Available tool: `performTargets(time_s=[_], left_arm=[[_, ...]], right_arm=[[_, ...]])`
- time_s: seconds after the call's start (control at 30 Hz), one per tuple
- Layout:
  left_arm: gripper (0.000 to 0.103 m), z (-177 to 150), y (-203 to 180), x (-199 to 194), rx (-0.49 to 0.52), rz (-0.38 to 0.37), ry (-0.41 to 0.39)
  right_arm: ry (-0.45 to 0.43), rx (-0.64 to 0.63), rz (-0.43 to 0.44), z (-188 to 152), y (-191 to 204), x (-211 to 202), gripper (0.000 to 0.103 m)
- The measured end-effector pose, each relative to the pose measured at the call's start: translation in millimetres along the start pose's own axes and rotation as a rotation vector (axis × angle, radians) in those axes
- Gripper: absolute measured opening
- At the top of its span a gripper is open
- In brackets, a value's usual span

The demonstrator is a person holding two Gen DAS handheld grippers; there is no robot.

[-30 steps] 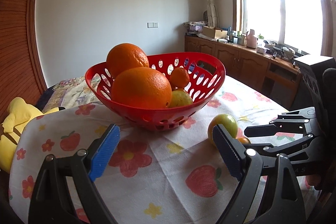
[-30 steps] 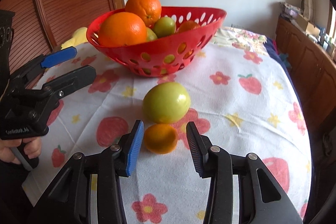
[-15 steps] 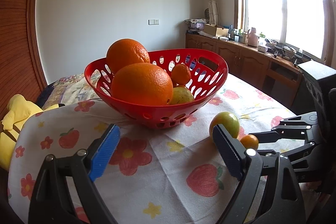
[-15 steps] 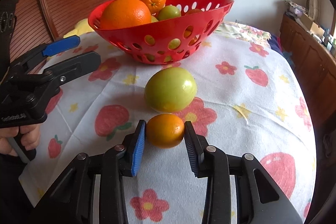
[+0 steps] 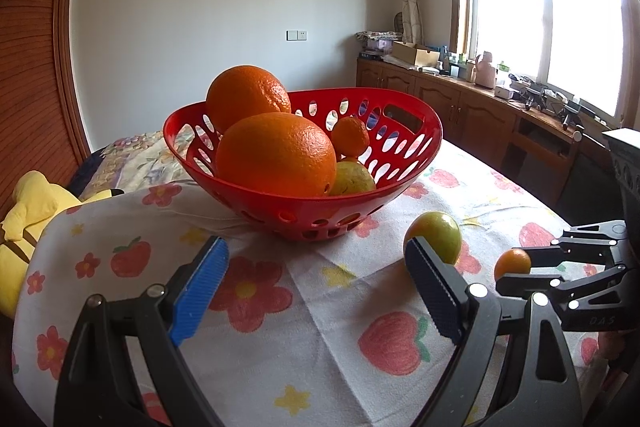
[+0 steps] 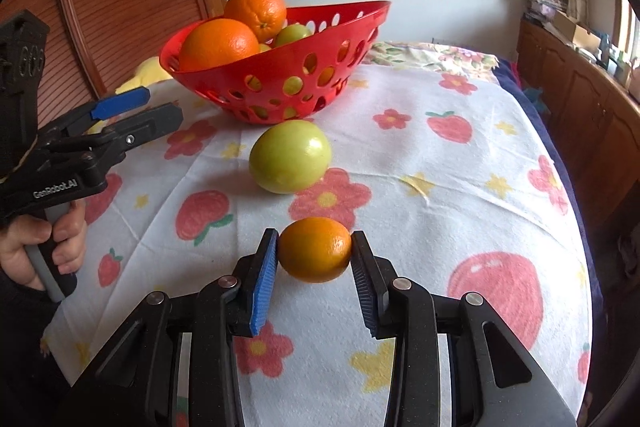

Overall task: Organize fruits
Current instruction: 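Close the left tool on the green apple while the right tool holds its tangerine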

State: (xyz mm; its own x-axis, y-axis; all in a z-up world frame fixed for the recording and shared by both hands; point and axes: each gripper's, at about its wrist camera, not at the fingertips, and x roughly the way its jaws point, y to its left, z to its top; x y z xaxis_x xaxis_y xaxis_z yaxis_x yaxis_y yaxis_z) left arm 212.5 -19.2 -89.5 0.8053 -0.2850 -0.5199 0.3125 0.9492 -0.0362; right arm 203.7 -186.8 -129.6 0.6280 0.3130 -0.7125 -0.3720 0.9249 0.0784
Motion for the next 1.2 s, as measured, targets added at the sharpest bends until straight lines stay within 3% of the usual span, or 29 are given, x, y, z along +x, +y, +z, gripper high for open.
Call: performTargets(time_s=[0.3, 0.57, 0.67, 0.83, 0.9, 1.2], left_arm=[[0.090, 2, -20, 4, 0.069, -0.008, 0.048], [0.090, 13, -52, 5, 0.075, -0.123, 0.111], [0.089, 15, -64, 13, 0.091, -0.119, 0.135], [0.078, 17, -76, 30, 0.105, -0.133, 0.197], [0.063, 17, -82, 36, 0.115, -0.138, 0.221], [0.057, 20, -94, 52, 0.144, -0.131, 0.277]], right_arm=[[-0.037, 0.012, 0.004, 2, -4, -11, 0.036], [-0.060, 0.036, 0.003, 3, -17, -15, 0.036], [-0.067, 0.045, 0.006, 3, -22, -17, 0.036], [-0.082, 0.047, 0.009, 6, -31, -22, 0.036], [-0.087, 0.051, 0.011, 7, -34, -23, 0.036], [-0.089, 0.058, 0.013, 9, -45, -21, 0.036]])
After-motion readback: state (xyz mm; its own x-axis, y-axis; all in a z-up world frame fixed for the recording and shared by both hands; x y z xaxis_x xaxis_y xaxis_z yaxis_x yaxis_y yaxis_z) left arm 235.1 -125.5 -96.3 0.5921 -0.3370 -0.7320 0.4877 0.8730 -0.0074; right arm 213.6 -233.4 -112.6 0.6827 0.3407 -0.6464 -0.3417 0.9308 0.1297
